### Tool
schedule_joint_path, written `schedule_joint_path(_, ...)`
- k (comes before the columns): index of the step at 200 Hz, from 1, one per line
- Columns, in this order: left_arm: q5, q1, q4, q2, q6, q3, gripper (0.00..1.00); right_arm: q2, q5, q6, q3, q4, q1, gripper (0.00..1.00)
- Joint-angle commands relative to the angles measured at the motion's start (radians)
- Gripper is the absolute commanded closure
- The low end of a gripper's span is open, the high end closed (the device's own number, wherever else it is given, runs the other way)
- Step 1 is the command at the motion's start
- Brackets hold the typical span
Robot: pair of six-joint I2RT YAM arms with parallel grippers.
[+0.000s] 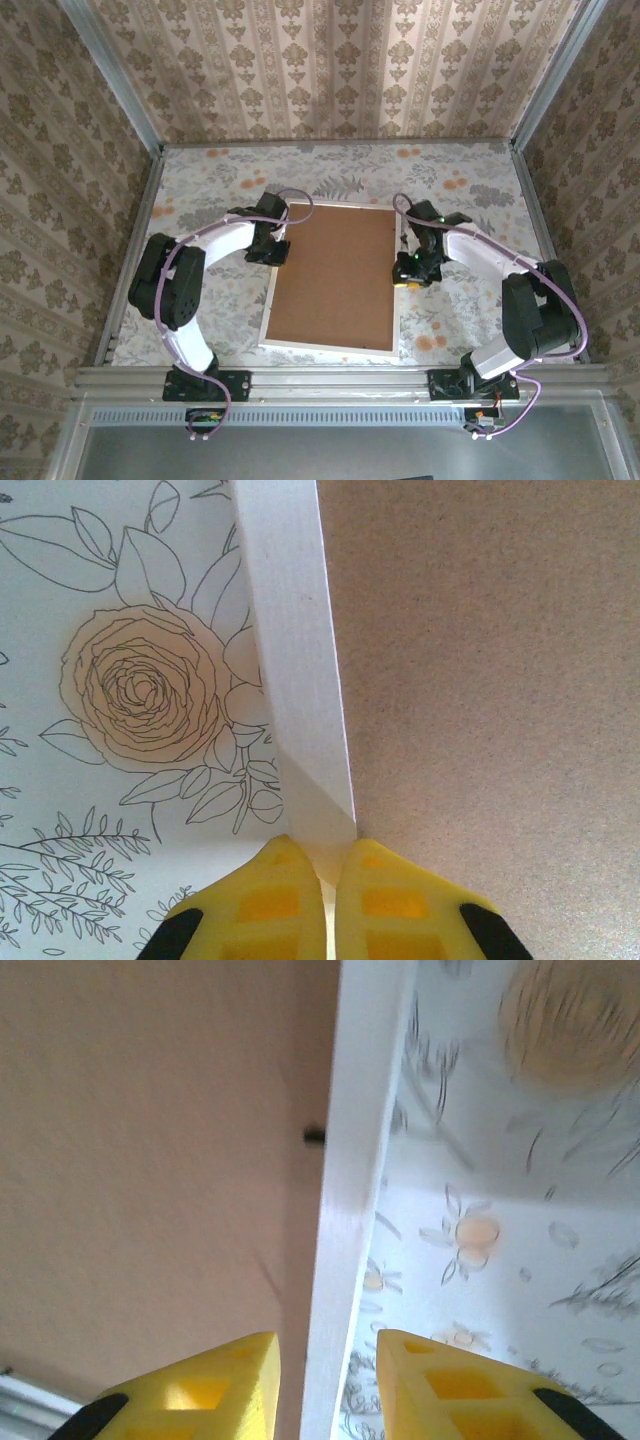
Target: Put the photo into the frame
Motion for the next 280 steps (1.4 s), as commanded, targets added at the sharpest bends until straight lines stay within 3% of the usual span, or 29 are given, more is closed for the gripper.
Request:
schedule_joint_path(1,-0.001,-0.01,-0.054,0.006,0.008,-0.035,0.94,-0.019,-0.081,0.036,-0.083,0.001,0.009,0.68)
schedule_joint_path(58,-0.002,-0.01,-0.056,0.006,0.009,-0.033,0.94,0.003,-0.127,0.044,-0.14,0.043,0.042,0.69)
schedule_joint_path(169,0.005,-0.01,-0.044,0.0,0.006,-0.045,0.94,0.072,-0.09,0.041,-0.122,0.068,0.047,0.7)
schedule_joint_path(227,0.017,-0.016,-0.034,0.001,0.002,-0.054,0.94,0.116,-0.093,0.104,-0.124,0.128,0.101,0.68)
schedule_joint_path(280,0.02,-0.025,-0.027,0.001,-0.003,-0.061,0.94,0.18,0.105,0.154,-0.092,0.079,0.163,0.71)
